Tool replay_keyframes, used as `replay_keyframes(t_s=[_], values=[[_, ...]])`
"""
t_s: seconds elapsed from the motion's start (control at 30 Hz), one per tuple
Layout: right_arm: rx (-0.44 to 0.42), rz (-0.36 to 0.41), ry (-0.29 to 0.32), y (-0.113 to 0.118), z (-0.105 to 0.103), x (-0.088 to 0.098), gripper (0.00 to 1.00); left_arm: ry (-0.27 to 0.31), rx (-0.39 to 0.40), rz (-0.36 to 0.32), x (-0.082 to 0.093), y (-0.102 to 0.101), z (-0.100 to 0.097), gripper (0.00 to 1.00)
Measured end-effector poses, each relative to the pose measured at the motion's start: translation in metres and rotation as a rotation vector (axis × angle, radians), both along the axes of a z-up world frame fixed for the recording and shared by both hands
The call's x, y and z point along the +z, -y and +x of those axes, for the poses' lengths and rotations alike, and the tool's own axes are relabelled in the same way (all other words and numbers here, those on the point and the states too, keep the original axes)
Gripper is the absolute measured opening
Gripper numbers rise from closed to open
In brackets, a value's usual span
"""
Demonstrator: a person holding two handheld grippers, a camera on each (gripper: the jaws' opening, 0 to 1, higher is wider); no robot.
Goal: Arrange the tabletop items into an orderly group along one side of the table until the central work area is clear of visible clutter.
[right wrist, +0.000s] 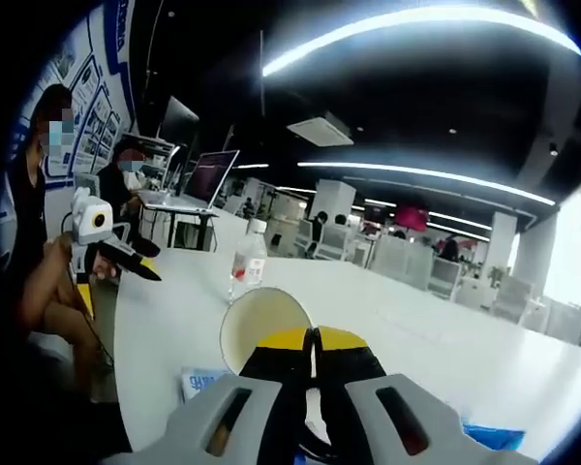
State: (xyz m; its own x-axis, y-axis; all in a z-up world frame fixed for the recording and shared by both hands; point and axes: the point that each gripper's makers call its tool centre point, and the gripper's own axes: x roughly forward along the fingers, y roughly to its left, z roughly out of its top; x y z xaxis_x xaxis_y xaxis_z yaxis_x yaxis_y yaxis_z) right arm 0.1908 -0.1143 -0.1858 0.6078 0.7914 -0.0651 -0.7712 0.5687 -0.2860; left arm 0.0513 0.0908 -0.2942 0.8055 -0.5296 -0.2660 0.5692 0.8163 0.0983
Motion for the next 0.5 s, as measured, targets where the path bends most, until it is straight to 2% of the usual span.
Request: replay_keyframes(t_s=[0.37, 0.5], values=[[0.031, -0.053, 0.018, -0.011, 0.011, 0.025, 0.0, 0.014, 0.001, 0.0, 0.005, -0.001, -0.001, 0.96], [0.055, -0.033, -0.004, -0.012, 0.013, 0.033, 0.0, 0.01, 0.002, 0.003, 0.004, -0.001, -0.001, 0.96]])
